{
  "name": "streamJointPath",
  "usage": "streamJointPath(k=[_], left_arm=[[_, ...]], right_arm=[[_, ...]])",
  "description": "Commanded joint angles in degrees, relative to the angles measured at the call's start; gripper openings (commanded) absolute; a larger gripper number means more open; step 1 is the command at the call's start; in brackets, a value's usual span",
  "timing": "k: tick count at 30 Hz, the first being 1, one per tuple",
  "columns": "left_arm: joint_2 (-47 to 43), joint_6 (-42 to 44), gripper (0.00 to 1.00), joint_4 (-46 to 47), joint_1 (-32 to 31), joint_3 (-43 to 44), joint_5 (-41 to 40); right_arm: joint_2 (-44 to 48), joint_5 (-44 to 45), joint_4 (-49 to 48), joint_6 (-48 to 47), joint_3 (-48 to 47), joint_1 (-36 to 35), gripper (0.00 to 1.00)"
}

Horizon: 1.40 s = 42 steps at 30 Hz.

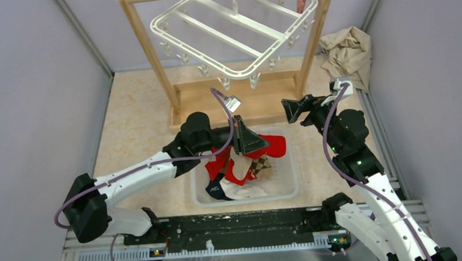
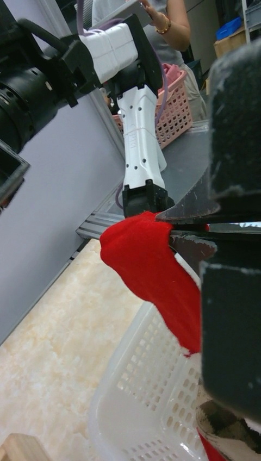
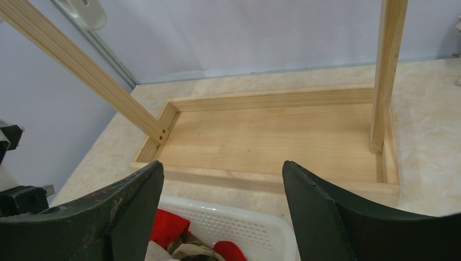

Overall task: Remove the socks clipped to the hanger
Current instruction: Place the sock in the bin.

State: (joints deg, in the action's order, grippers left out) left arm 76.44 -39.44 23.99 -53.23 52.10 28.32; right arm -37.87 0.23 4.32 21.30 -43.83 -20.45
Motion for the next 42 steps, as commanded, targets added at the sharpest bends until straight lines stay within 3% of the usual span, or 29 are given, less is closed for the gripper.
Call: streamJointPath(k=[1,12,27,39,41,42], left_arm=[[1.0,-0.3,0.07,2.9,-1.1,-2.1,-0.7],[1.7,-1.4,0.18,3.3,-2.6,-9.6,-0.9],[1.8,-1.2,0.53,1.6,-4.8,-15.1,-0.9],[-4.1,3.7,0.70,-8.6,-5.0,-12.9,-6.5],[-4.8,4.4,0.81,-10.2,-5.0,-12.2,-7.4],[-5.1,4.8,0.92,-10.8,-4.9,-11.9,-7.8]], right_arm=[[0.9,0.9,-0.9,0.6,-0.1,0.5,0.80],[1.2,0.9,-0.5,0.4,0.2,0.5,0.80],[0.8,0.1,-0.4,0.2,0.7,0.5,0.81],[0.5,-0.1,-0.4,0.0,1.8,0.5,0.81],[0.5,-0.7,-0.6,-0.2,2.2,0.5,0.81],[0.6,-1.5,-0.8,-0.2,2.5,0.5,0.81]])
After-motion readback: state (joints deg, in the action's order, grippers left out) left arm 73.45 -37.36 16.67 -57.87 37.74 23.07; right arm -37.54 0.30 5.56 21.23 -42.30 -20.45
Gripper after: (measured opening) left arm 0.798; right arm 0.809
